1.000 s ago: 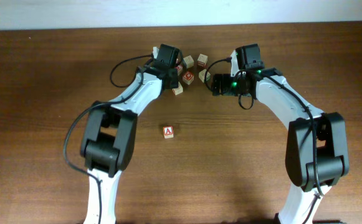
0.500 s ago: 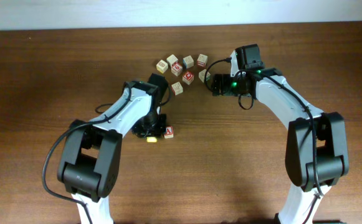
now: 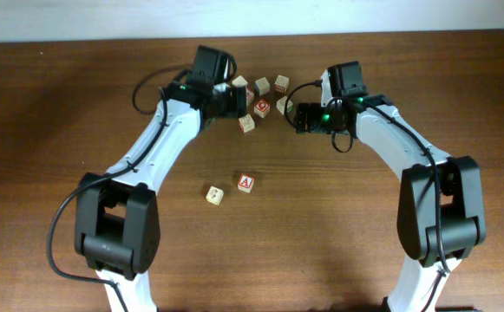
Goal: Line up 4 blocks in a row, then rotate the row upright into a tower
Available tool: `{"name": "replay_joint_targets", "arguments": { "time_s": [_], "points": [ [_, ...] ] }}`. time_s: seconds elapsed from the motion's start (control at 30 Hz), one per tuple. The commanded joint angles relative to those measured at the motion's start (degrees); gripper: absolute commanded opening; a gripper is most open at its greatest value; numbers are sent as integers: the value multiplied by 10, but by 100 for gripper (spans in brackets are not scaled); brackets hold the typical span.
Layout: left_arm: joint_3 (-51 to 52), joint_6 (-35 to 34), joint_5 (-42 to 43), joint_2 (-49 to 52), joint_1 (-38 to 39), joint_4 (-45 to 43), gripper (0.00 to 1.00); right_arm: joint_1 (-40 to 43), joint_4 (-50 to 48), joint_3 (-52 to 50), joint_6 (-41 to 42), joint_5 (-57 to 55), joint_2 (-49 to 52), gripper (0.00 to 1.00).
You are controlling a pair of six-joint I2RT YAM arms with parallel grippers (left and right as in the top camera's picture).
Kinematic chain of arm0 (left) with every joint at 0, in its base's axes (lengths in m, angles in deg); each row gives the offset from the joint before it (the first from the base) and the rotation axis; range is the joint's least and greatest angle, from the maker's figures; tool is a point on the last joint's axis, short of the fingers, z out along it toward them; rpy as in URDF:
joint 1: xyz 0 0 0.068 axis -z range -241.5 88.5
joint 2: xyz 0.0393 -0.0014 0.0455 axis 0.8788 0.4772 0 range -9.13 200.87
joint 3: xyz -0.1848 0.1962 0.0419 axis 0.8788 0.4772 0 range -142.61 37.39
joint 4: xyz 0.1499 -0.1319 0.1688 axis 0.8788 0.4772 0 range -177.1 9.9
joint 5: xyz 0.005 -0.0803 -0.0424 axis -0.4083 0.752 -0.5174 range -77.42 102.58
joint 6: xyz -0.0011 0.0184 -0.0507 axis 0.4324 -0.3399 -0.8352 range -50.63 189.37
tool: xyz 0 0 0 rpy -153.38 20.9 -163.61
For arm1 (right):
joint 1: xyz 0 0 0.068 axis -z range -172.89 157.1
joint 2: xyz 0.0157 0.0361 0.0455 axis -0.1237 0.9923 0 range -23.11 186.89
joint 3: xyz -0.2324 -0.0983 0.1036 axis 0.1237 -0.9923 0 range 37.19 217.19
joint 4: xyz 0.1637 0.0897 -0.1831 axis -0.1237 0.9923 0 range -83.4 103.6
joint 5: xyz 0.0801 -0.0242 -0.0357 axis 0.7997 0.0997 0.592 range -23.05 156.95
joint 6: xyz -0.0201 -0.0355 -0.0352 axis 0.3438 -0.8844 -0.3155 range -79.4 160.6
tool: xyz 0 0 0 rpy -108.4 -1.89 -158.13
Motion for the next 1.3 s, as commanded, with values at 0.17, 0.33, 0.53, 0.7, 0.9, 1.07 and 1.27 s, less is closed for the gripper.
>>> {"name": "replay_joint_targets", "arguments": {
  "time_s": [0.17,0.33,0.53,0.7,0.9,1.07,1.27],
  "points": [
    [-126,161,-45,178,-29,-102,83,-4,5,3,5,-5,0,98],
    [-126,161,-49,219,-25,-109,61,-4,5,3,5,-5,0,98],
    [-130,160,-49,233,-25,-116,16,-4,6,3,3,-8,0,98],
    [-130,116,-49,101,-25,-27,19,-4,6,3,3,-8,0,98],
    [-73,36,46,-14,-3,371,21,-4,5,3,3,-7,0,99],
    [143,21,72,-14,50,282,30,-4,5,3,3,-8,0,99],
    [194,21,87,-14,53,161,58,-4,5,3,3,-7,0,98]
  ]
}}
